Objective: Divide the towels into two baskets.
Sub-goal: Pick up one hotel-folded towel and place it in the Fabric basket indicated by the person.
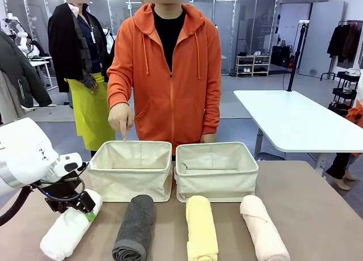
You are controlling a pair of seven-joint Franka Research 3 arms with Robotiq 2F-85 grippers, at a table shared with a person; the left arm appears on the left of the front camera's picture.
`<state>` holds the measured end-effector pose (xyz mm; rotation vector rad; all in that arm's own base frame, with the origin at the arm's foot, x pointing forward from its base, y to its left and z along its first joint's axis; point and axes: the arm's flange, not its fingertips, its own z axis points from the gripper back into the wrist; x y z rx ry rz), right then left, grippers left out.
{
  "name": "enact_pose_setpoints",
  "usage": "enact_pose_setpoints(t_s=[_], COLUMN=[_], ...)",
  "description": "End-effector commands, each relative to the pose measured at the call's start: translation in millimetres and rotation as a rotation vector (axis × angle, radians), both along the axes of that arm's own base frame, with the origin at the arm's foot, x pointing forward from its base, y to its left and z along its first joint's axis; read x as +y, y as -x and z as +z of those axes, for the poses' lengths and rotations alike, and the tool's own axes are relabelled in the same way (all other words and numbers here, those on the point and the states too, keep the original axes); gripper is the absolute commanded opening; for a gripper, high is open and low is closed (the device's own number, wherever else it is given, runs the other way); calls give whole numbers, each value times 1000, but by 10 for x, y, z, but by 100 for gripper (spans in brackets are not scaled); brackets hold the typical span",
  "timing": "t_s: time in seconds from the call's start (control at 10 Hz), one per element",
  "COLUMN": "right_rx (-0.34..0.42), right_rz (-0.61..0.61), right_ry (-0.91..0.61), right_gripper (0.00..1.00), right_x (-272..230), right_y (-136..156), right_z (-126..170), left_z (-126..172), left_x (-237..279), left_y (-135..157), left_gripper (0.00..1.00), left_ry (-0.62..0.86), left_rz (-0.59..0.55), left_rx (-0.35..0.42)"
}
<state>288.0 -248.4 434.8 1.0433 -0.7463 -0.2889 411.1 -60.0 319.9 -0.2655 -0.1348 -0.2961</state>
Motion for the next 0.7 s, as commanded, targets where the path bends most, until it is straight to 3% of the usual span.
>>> enact_pose_setpoints(t_s=[0.0, 0.1, 0.2, 0.3, 0.4, 0.6], right_rx=[-12, -12, -12, -12, -12, -12], right_rz=[2, 2, 2, 2, 2, 2], right_ry=[-6, -6, -6, -6, -6, -6], right_gripper=[100, 100, 100, 100, 100, 100], right_x=[3, 3, 3, 3, 3, 3], right_y=[12, 12, 12, 12, 12, 12], right_z=[19, 19, 19, 19, 19, 19], left_z=[-168, -156, -154, -118, 74, 832], left_x=[34, 36, 35, 28, -9, -149], left_y=[649, 657, 661, 665, 690, 794], left_gripper=[62, 57, 42, 37, 28, 28], left_ry=[-32, -32, -33, -37, -50, -46], left_rz=[28, 27, 27, 27, -4, -165], left_rx=[-15, -16, -16, -21, -43, -155])
